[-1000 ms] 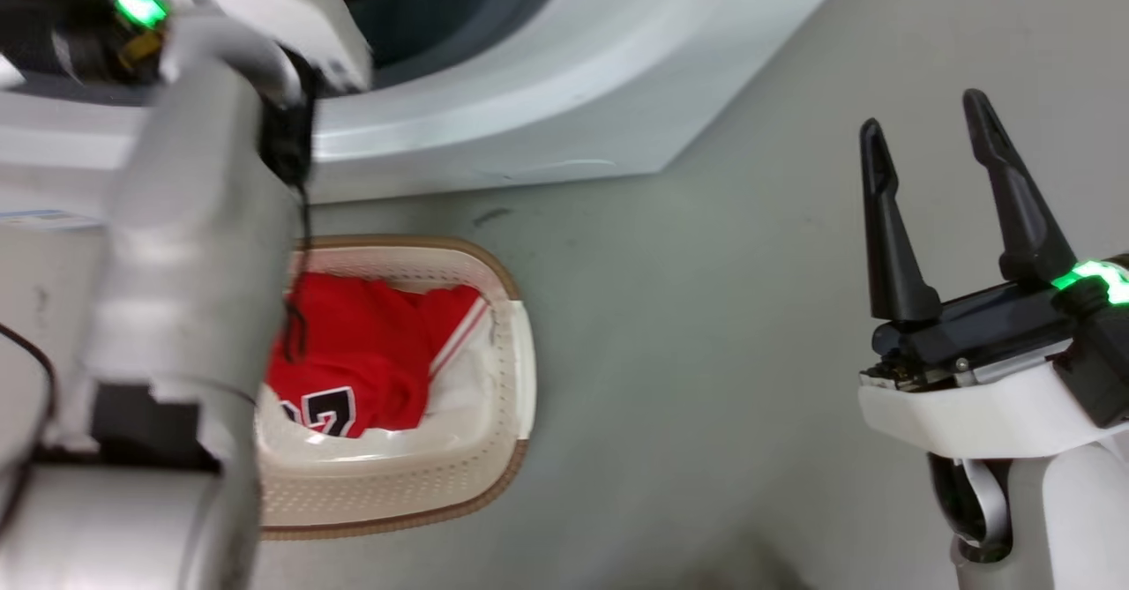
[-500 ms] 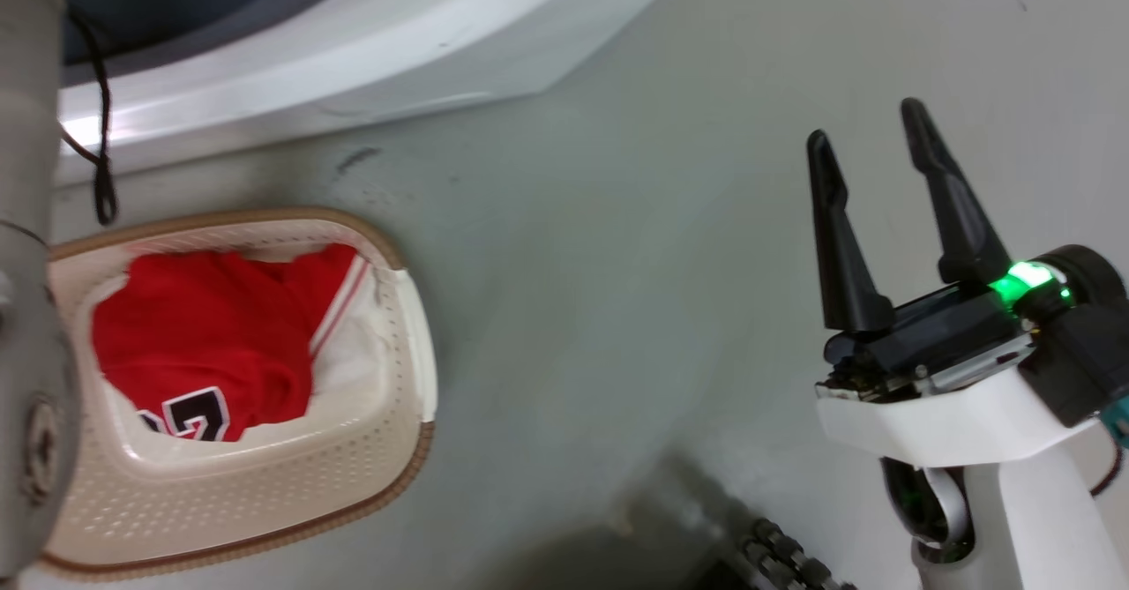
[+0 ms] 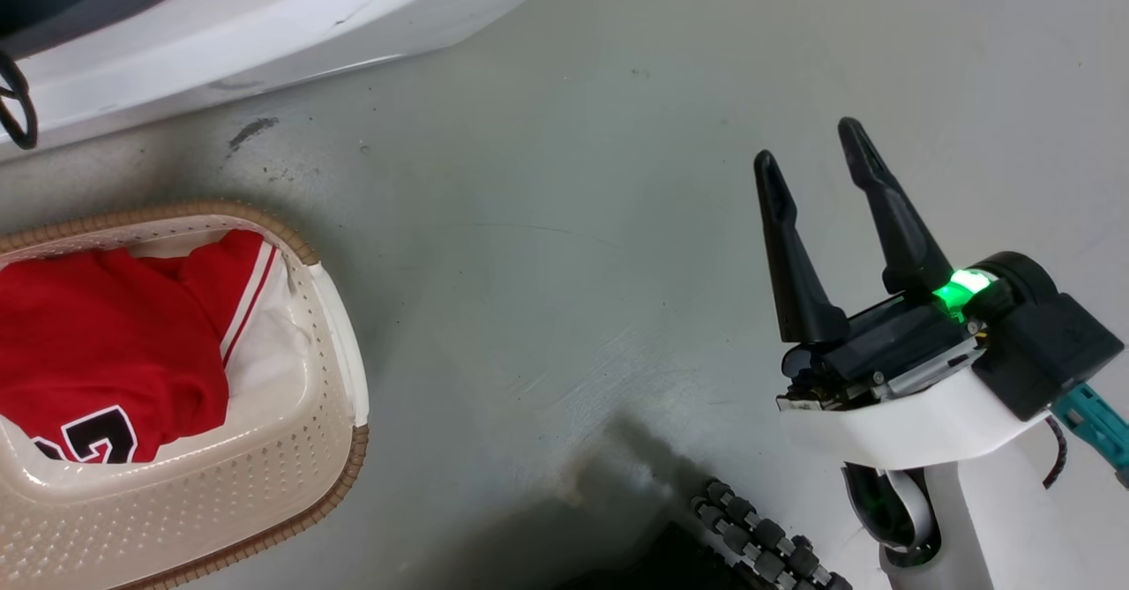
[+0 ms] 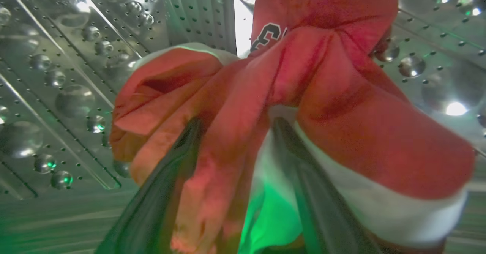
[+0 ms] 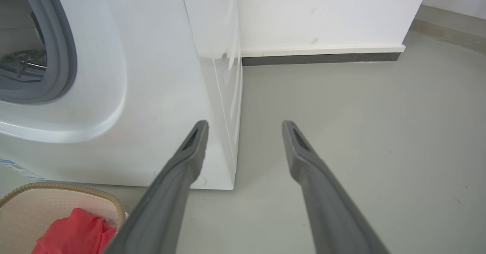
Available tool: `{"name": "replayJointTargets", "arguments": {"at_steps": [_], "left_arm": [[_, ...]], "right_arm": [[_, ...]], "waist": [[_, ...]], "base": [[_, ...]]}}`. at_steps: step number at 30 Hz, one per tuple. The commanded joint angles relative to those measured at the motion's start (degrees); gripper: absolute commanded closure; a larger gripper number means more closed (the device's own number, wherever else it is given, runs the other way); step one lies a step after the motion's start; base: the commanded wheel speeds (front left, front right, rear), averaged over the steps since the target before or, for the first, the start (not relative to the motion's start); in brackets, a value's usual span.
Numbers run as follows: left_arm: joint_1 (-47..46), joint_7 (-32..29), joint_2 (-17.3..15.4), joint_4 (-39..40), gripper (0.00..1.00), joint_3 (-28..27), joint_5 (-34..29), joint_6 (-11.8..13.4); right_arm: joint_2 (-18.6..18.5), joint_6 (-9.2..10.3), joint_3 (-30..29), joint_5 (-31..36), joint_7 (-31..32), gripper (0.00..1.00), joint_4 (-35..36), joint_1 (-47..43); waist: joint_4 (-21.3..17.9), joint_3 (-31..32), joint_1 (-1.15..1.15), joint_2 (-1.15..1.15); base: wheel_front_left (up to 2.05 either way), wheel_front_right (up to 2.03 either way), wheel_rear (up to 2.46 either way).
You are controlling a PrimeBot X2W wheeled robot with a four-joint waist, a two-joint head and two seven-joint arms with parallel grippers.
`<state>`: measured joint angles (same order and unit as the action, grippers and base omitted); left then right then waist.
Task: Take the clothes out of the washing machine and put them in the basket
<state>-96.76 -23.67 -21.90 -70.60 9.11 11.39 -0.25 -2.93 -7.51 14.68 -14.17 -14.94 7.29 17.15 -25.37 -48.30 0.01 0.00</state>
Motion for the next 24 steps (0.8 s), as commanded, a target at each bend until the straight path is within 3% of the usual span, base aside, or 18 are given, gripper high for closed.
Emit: {"name": "replayJointTargets", "arguments": {"at_steps": [1,2,10,17,24], "left_arm": [[1.36,-0.40,0.68,-0.94,0.91,0.37,0.11,0.20],[1.55,-0.55,0.60,-0.82,1.00,0.44,0.21,0.31],[2.62,4.43,-1.44,3.74,1.00,1.27,-0.74,2.89],[8.35,21.04,-3.20,11.32,1.00,3.33,-3.02,4.80],[17.20,35.30,-1.11,14.35,1.00,2.83,-1.09,4.36]], "right_arm": [[0.10,0.04,0.15,-0.24,-0.29,0.00,-0.10,0.53],[0.10,0.04,0.20,-0.50,-0.30,0.00,-0.05,0.75],[0.10,0.04,0.13,-0.90,-0.29,0.00,0.20,0.86],[0.08,0.04,-0.75,0.15,-0.29,0.00,-0.50,1.54],[0.07,0.04,-2.01,2.52,-0.29,0.00,-2.08,-0.07]], "waist": [[-0.06,0.05,-0.01,0.00],[-0.10,0.14,-0.01,0.00],[0.18,1.08,-0.01,0.00],[2.35,4.51,-0.01,0.00],[6.21,11.63,-0.01,0.00]], "base": [[0.00,0.00,0.00],[0.00,0.00,0.00],[0.00,0.00,0.00],[0.00,0.00,0.00],[0.00,0.00,0.00]]}}
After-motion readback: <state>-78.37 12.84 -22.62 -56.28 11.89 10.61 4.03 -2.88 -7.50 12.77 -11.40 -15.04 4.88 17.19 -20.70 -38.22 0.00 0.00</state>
